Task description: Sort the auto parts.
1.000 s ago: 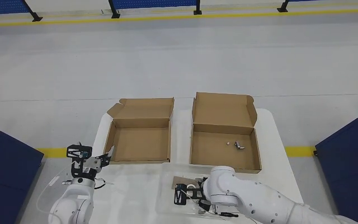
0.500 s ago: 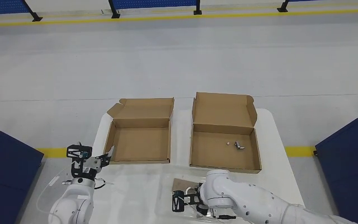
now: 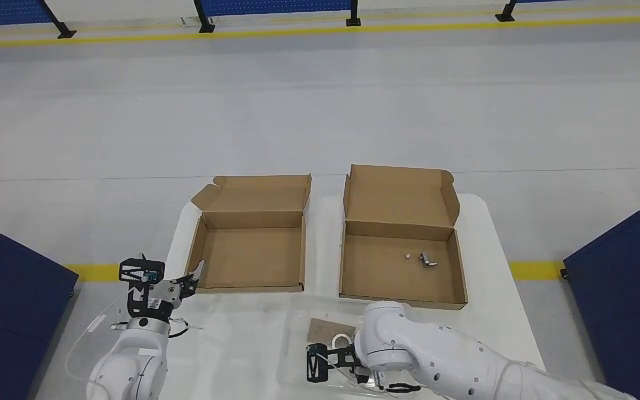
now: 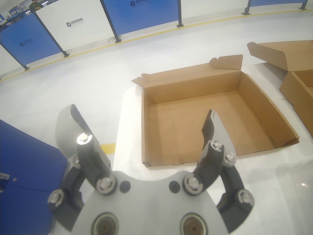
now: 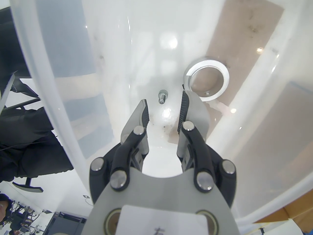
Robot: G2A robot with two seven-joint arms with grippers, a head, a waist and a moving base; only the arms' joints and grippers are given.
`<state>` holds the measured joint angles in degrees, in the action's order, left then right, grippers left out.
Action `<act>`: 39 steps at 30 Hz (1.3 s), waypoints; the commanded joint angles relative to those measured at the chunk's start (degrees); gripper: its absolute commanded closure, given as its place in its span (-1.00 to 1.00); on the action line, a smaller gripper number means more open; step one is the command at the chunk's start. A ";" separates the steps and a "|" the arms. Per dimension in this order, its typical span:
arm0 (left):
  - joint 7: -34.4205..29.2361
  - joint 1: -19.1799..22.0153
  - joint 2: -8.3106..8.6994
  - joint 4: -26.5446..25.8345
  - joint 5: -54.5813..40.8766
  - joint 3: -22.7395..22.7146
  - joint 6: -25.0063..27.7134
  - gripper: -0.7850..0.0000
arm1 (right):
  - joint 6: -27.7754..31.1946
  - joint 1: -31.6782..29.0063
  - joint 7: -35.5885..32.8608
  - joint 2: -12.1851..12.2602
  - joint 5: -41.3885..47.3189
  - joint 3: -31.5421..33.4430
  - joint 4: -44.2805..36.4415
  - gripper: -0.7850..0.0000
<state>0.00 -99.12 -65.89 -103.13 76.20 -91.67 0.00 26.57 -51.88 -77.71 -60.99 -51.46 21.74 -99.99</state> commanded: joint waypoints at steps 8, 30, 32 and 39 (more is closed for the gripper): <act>0.00 0.00 0.00 0.00 0.00 0.00 0.00 -1.00 | -0.55 1.38 -0.55 -0.72 1.66 -1.86 1.70 0.35; 0.00 0.00 0.00 0.00 0.00 0.00 0.00 -1.00 | -2.36 2.22 -1.63 -1.42 1.91 -1.20 1.84 1.00; 0.00 0.00 0.00 0.00 0.00 0.00 0.00 -1.00 | -2.76 1.84 -2.14 -0.82 2.10 -0.09 0.24 1.00; 0.00 0.00 0.00 0.00 0.00 0.00 0.00 -1.00 | -2.79 0.30 -2.79 1.13 3.67 3.21 -3.22 1.00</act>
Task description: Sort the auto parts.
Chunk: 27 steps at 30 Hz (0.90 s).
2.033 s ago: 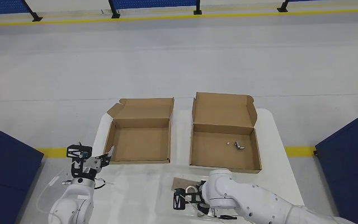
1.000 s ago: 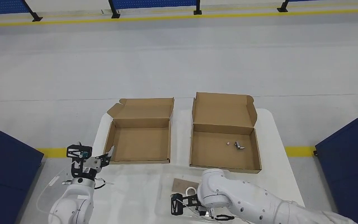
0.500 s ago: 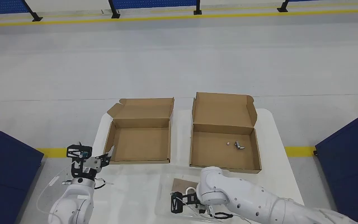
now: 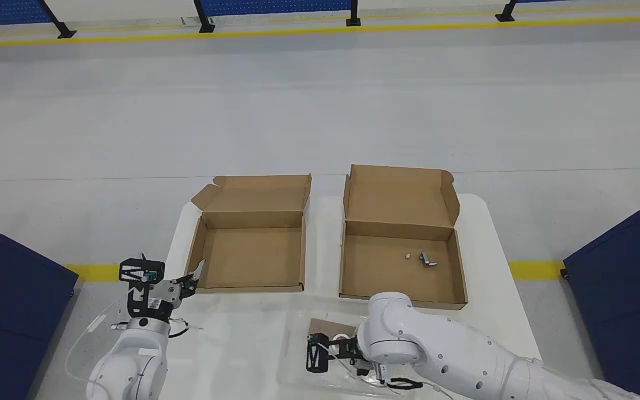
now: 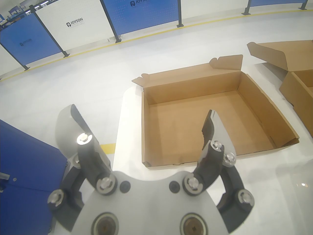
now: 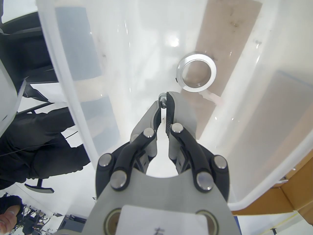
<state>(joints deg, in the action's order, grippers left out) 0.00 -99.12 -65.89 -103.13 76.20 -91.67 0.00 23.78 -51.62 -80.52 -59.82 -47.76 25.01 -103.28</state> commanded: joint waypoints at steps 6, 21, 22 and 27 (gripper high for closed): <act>0.00 0.00 0.00 0.00 0.00 0.00 0.00 -1.00 | 0.00 0.03 0.02 -0.03 -0.03 -0.06 0.06 1.00; 0.00 0.00 0.00 0.00 0.00 0.00 0.00 -1.00 | 12.66 -3.75 12.67 7.10 14.79 10.36 -0.78 1.00; 0.00 0.00 0.00 0.00 0.00 0.00 0.00 -1.00 | 14.10 -4.11 14.11 8.31 15.76 11.47 -0.54 1.00; 0.00 0.00 0.00 0.00 0.00 0.00 0.00 -1.00 | 20.64 -6.04 20.65 12.60 20.07 14.40 -0.12 1.00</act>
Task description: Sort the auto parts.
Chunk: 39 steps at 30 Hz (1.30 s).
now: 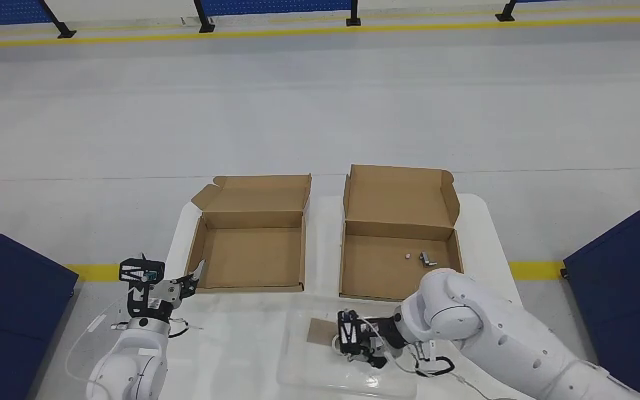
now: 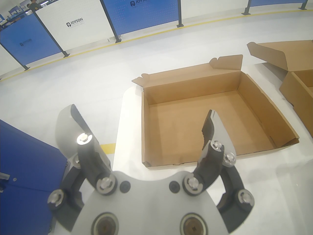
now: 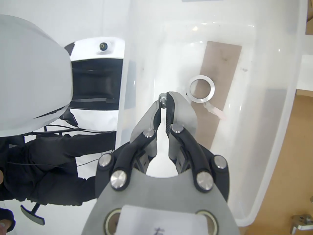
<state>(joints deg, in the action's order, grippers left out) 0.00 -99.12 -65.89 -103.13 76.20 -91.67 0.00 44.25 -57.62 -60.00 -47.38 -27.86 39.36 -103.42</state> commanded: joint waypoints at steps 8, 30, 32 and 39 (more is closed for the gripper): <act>0.00 0.00 0.00 0.00 0.00 0.00 0.00 -1.00 | 0.17 -0.05 0.14 0.15 0.16 0.05 0.02 1.00; 0.00 0.00 0.00 0.00 0.00 0.00 0.00 -1.00 | 13.75 7.24 13.71 9.99 25.18 -10.63 10.21 1.00; 0.00 0.00 0.00 0.00 0.00 0.00 0.00 -1.00 | 13.75 9.21 13.71 11.20 28.94 -12.77 9.85 1.00; 0.00 0.00 0.00 0.00 0.00 0.00 0.00 -1.00 | 13.75 14.71 13.71 13.80 39.35 -18.28 6.77 1.00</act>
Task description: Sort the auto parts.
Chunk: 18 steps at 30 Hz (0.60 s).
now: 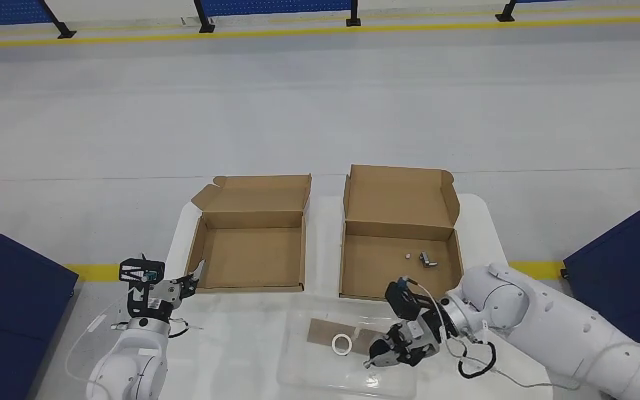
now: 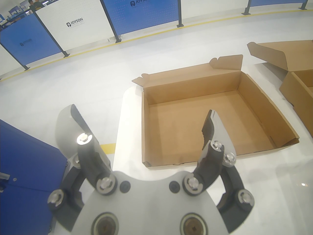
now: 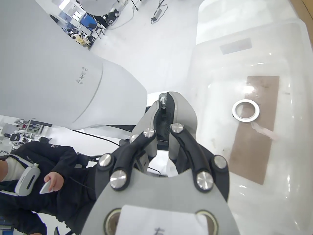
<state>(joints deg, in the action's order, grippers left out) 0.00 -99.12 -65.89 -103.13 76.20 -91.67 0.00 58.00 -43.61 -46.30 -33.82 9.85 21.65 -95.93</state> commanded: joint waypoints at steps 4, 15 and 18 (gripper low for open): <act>0.00 0.00 0.00 0.00 0.00 0.00 0.00 -1.00 | 0.00 1.32 0.00 0.45 2.85 -1.02 -1.25 1.00; 0.00 0.00 0.00 0.00 0.00 0.00 0.00 -1.00 | 0.00 1.32 0.00 0.45 2.85 -1.02 -1.25 1.00; 0.00 0.00 0.00 0.00 0.00 0.00 0.00 -1.00 | 0.00 0.24 1.18 0.31 4.49 -0.90 -2.46 1.00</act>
<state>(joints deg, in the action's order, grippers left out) 0.00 -99.12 -65.89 -103.13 76.20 -91.67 0.00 57.57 -43.03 -45.36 -33.50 13.02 20.69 -98.12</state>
